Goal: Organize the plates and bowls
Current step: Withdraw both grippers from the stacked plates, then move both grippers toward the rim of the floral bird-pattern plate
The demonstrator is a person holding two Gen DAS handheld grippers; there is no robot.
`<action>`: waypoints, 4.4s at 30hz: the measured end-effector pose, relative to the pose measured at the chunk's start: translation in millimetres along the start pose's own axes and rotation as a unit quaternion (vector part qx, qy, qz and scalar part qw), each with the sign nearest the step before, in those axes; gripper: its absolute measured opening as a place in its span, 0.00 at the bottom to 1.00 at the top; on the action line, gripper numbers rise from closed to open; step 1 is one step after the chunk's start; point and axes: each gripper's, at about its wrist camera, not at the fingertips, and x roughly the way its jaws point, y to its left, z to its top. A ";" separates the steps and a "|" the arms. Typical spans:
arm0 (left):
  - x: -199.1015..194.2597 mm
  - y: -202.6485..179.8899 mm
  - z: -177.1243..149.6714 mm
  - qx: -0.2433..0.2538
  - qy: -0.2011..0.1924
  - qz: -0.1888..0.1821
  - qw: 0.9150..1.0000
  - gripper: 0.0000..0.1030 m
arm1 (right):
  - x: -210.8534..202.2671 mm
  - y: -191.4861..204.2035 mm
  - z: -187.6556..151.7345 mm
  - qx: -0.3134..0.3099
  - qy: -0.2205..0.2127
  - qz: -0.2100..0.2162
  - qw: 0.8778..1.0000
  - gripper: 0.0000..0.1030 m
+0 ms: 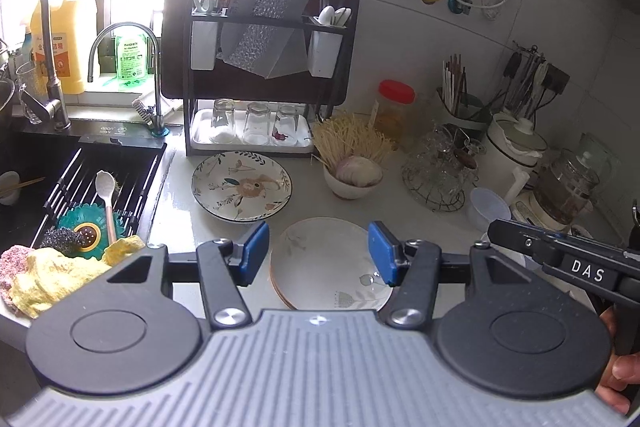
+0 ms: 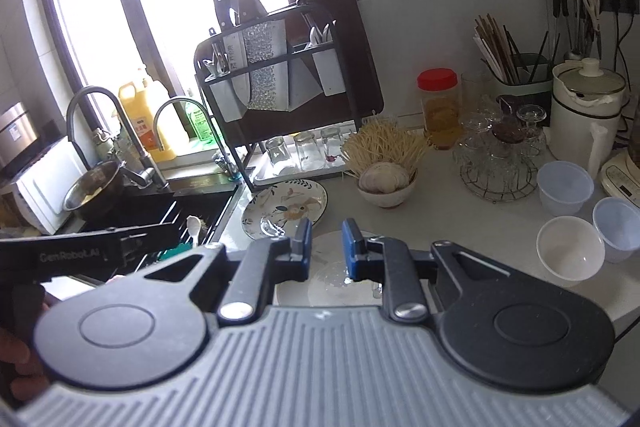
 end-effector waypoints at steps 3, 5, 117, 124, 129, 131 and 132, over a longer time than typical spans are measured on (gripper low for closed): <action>1.2 -1.5 -7.8 -0.003 0.010 -0.011 1.000 0.59 | -2.6 -3.9 -8.3 0.013 0.006 -0.006 1.000 0.20; 2.3 -5.3 -12.8 0.002 0.014 -0.013 1.000 0.59 | -4.1 -5.3 -13.7 0.012 0.012 -0.009 1.000 0.20; 268.1 146.7 28.2 -0.086 0.143 0.035 0.985 0.59 | 257.9 -24.8 8.0 0.071 0.155 0.060 0.984 0.53; 314.9 188.3 39.6 -0.091 0.163 0.032 0.982 0.59 | 312.1 -18.8 9.9 0.098 0.180 0.050 0.978 0.52; 338.6 210.4 42.6 -0.095 0.179 0.014 0.979 0.59 | 343.1 -14.0 14.4 0.119 0.177 0.044 0.976 0.51; 345.1 214.8 41.5 -0.096 0.184 0.013 0.978 0.59 | 354.0 -10.3 15.7 0.116 0.176 0.042 0.977 0.50; 348.3 217.7 41.1 -0.100 0.187 0.010 0.977 0.58 | 360.1 -8.1 16.2 0.113 0.178 0.038 0.977 0.50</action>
